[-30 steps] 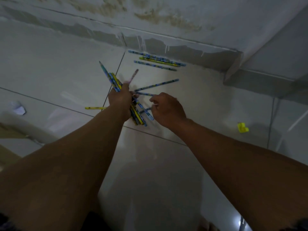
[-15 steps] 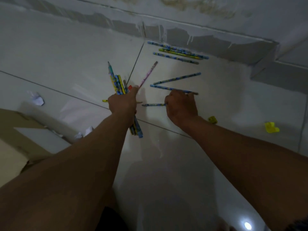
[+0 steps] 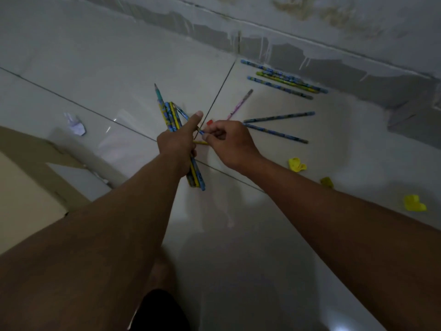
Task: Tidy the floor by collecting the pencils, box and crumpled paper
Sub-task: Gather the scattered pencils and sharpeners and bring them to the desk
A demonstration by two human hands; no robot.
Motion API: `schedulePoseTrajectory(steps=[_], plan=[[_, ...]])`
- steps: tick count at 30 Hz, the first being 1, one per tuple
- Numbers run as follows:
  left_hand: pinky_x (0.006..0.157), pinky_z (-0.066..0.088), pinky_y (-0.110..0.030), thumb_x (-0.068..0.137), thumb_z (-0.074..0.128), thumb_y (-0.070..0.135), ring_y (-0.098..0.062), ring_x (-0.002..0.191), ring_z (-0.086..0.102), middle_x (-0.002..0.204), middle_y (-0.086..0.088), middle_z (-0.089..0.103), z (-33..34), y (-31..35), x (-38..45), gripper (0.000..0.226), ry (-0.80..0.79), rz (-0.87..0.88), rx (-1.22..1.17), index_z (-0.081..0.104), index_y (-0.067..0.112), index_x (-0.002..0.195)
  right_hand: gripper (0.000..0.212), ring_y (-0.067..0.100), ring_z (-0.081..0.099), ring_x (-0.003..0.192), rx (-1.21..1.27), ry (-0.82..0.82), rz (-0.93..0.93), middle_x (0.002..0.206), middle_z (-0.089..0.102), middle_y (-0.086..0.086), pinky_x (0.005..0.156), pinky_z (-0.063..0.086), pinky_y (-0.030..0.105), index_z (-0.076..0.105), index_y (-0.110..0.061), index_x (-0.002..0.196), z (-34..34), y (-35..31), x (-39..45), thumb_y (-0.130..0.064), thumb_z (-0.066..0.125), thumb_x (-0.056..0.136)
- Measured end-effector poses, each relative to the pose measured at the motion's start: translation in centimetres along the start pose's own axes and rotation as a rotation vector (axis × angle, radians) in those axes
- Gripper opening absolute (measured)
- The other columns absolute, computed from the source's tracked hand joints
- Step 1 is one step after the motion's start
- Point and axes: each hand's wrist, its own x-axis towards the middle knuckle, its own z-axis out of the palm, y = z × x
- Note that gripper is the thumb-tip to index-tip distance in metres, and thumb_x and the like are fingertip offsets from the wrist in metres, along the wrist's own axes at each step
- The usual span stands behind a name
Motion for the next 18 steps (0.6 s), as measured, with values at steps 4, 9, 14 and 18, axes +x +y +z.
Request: schedulePoseTrajectory(steps=[4, 9, 14, 18], plan=[[0.044, 0.044, -0.021, 0.078, 0.082, 0.040, -0.011, 0.038, 0.044, 0.059, -0.002, 0.055, -1.1, -0.2, 1.1, 0.036, 0.017, 0.006, -0.004, 0.068, 0.007, 0.081, 0.007, 0.003, 0.066, 0.084, -0.021, 0.003, -0.011, 0.080, 0.069, -0.008, 0.079, 0.051, 0.015, 0.075, -0.017, 0.091, 1.5, 0.1, 0.3, -0.021, 0.071, 0.086], [0.053, 0.045, -0.024, 0.082, 0.074, 0.037, -0.016, 0.052, 0.053, 0.070, -0.002, 0.061, -2.8, -0.4, 3.4, 0.030, 0.138, -0.007, -0.019, 0.065, 0.009, 0.088, 0.018, 0.018, 0.066, 0.093, -0.331, 0.025, -0.071, 0.100, 0.070, 0.000, 0.083, 0.055, 0.035, 0.071, -0.019, 0.102, 2.5, 1.1, 1.1, -0.027, 0.062, 0.089], [0.058, 0.051, -0.026, 0.088, 0.071, 0.036, -0.015, 0.055, 0.060, 0.068, -0.004, 0.066, -3.6, -1.1, 4.8, 0.027, 0.128, 0.015, -0.043, 0.061, 0.013, 0.079, 0.030, 0.026, 0.050, 0.126, -0.664, -0.094, -0.130, 0.137, 0.054, 0.004, 0.099, 0.038, 0.040, 0.064, -0.020, 0.122, 3.1, 1.8, 1.8, -0.026, 0.057, 0.093], [0.051, 0.051, -0.026, 0.090, 0.072, 0.030, -0.014, 0.043, 0.055, 0.056, -0.004, 0.060, -3.8, -1.2, 5.1, 0.028, 0.105, 0.047, -0.099, 0.061, 0.010, 0.075, 0.026, 0.028, 0.048, 0.125, -0.821, -0.121, -0.154, 0.139, 0.048, 0.006, 0.094, 0.037, 0.041, 0.066, -0.021, 0.117, 3.9, 2.2, 2.1, -0.027, 0.054, 0.095]])
